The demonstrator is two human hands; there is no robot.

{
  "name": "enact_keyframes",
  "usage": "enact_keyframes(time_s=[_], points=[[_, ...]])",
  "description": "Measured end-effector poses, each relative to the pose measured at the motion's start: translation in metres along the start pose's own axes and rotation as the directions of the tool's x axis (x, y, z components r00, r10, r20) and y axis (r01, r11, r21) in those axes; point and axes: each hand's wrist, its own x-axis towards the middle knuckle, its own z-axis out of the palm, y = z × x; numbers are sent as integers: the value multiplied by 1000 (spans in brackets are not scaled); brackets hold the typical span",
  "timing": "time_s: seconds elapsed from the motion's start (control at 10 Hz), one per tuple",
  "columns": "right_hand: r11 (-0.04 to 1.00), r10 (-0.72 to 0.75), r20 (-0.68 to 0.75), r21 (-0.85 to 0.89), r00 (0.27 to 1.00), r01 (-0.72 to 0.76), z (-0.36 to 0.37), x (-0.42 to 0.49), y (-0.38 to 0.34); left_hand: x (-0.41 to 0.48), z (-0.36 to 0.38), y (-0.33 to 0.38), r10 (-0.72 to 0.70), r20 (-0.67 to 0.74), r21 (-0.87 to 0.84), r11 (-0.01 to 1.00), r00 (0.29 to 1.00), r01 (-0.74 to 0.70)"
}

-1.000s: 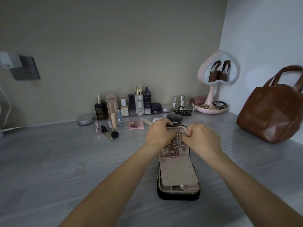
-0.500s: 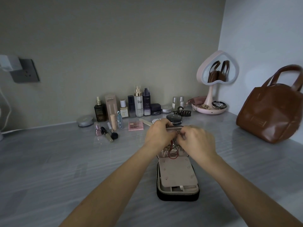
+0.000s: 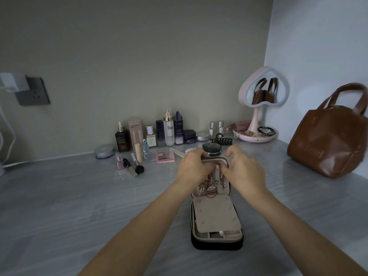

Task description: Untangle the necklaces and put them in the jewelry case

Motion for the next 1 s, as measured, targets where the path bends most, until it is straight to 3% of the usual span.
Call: enact_keyframes(time_s=[0.2, 0.3, 0.4, 0.6, 0.7, 0.9, 1.0], points=[[974, 93, 176, 190, 980, -127, 9, 4, 12, -4, 0, -2, -36, -51, -80, 996, 998, 32], [962, 105, 174, 231, 979, -144, 13, 3, 18, -10, 3, -8, -44, -72, -149, 988, 996, 33], [958, 82, 149, 260, 986, -119, 16, 1, 21, -23, 9, -21, -112, -38, -354, 931, 993, 91], [933, 43, 144, 349, 989, -91, 18, -1, 26, -39, 16, -35, -213, 80, -698, 686, 974, 207], [917, 62, 153, 381, 986, -117, 17, -3, 26, -40, 17, -32, -254, 101, -759, 605, 962, 239], [934, 67, 204, 332, 977, -134, 13, -4, 17, -38, 23, -40, -278, 134, -766, 579, 951, 278], [922, 86, 171, 359, 981, -144, 7, -3, 17, -36, 25, -47, -322, 226, -829, 431, 919, 355]])
